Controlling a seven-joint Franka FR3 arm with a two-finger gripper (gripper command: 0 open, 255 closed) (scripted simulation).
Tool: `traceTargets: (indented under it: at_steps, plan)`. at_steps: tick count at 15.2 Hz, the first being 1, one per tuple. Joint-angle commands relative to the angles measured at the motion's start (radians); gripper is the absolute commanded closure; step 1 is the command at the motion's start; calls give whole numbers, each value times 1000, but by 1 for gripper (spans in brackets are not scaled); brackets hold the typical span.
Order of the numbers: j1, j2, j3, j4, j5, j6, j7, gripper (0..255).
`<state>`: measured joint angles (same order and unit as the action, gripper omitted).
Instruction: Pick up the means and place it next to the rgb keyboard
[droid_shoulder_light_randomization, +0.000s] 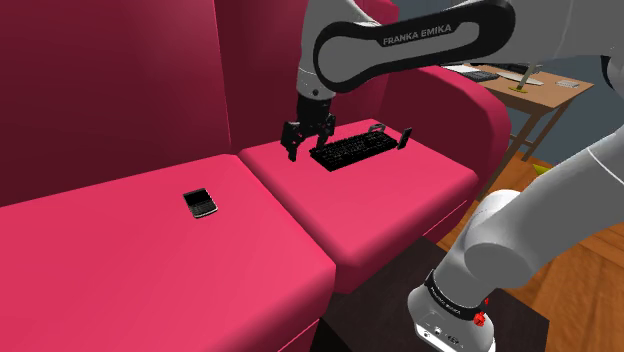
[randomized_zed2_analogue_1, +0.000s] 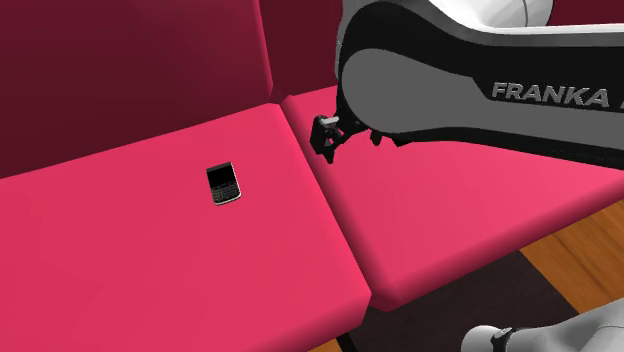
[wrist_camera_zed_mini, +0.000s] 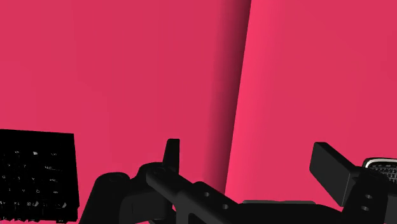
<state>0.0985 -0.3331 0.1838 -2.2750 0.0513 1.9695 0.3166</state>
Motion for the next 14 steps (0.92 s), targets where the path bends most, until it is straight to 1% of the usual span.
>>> traceTargets:
  at_steps: [1,8,14]
  plan:
    - [8,75,20,43,-1,30,21,0]
    - [40,330,80,226,-33,90,99,0]
    - [87,556,109,430,-85,100,165,0]
